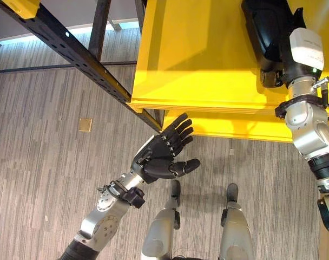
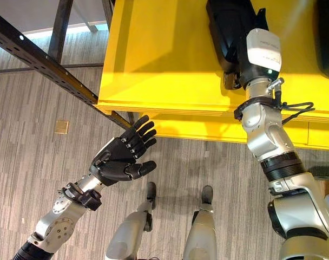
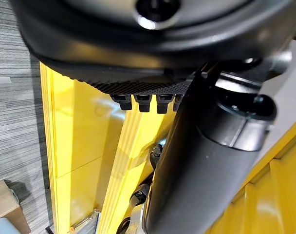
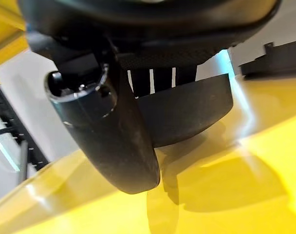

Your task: Move parts from the plastic box to the shelf.

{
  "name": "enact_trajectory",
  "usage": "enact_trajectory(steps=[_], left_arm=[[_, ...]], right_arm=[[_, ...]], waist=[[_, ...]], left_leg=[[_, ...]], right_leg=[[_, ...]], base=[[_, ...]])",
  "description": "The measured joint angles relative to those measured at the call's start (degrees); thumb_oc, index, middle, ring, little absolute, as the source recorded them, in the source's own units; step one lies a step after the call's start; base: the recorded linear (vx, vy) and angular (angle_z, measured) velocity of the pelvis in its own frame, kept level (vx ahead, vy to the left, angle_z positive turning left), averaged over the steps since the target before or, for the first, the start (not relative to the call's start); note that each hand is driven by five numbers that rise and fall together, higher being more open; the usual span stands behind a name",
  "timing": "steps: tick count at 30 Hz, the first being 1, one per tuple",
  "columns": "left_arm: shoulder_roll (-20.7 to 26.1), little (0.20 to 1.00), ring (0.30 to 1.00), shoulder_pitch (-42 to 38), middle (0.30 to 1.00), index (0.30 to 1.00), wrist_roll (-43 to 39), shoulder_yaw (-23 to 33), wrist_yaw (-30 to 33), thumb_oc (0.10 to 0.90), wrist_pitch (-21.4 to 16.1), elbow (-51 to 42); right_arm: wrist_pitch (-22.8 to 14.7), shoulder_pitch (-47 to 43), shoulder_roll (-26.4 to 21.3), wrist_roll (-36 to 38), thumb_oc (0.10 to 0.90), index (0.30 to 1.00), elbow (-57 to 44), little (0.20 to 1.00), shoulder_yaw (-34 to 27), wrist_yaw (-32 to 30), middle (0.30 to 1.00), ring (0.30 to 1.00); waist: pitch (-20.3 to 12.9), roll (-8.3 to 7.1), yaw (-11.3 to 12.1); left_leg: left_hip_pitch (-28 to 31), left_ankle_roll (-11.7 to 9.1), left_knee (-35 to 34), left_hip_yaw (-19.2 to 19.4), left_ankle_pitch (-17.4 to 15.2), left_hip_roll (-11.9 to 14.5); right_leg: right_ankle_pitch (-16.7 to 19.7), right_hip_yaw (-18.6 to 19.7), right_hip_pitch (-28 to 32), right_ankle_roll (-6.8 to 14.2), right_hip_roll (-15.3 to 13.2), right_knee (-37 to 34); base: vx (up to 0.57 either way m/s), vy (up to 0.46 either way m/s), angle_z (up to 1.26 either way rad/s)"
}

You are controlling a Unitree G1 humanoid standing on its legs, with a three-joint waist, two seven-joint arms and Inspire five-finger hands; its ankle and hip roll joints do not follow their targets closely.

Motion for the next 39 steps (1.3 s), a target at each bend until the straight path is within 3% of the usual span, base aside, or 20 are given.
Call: enact_trajectory(steps=[14, 23, 31, 39], left_arm=[[0.06, 1.0, 1.0, -0.08, 1.0, 1.0, 1.81, 0.11, 1.37, 0.9, 1.61, 0.0], [0.05, 1.0, 1.0, -0.79, 1.0, 1.0, 2.28, 0.11, 2.06, 0.9, 1.66, 0.0], [0.05, 1.0, 1.0, -0.77, 1.0, 1.0, 2.33, 0.12, 2.13, 0.9, 1.77, 0.0], [0.0, 1.0, 1.0, -1.39, 1.0, 1.0, 3.66, 0.06, 2.41, 0.9, 2.41, 0.0]], right_arm=[[1.12, -4.03, -0.47, 2.22, 0.4, 0.3, 6.41, 0.3, 2.21, -1.44, 0.3, 0.3], [1.42, -5.02, -0.63, 9.38, 0.4, 0.3, 6.67, 0.3, 2.62, -2.24, 0.3, 0.3], [1.55, -5.57, 1.49, 17.81, 0.4, 0.3, 8.02, 0.3, 1.59, -5.25, 0.3, 0.3], [2.26, -6.05, 4.96, 19.91, 0.4, 0.3, 8.01, 0.3, -0.35, -6.85, 0.3, 0.3]], waist=[[0.3, -0.46, 0.2], [0.31, -0.49, 1.47], [0.37, -0.57, 1.66], [0.37, -0.57, 1.66]], left_leg=[[-0.05, -0.02, 0.07, -0.04, 0.03, 0.05], [-0.1, -0.02, 0.08, -0.11, 0.03, 0.05], [-0.3, -0.03, 0.21, -0.46, 0.05, 0.02], [-0.3, -0.03, 0.56, -0.54, 0.05, 0.02]], right_leg=[[0.03, -0.11, 0.01, -0.03, 0.03, 0.07], [0.03, -0.29, 0.02, -0.03, 0.02, 0.06], [0.04, -0.66, 0.05, -0.03, -0.01, 0.05], [0.09, -0.8, 0.29, -0.09, -0.01, 0.08]], base=[[0.0, -0.017, 0.0], [0.0, 0.0, 0.0], [0.0, 0.002, 0.0], [0.0, 0.013, 0.0]])
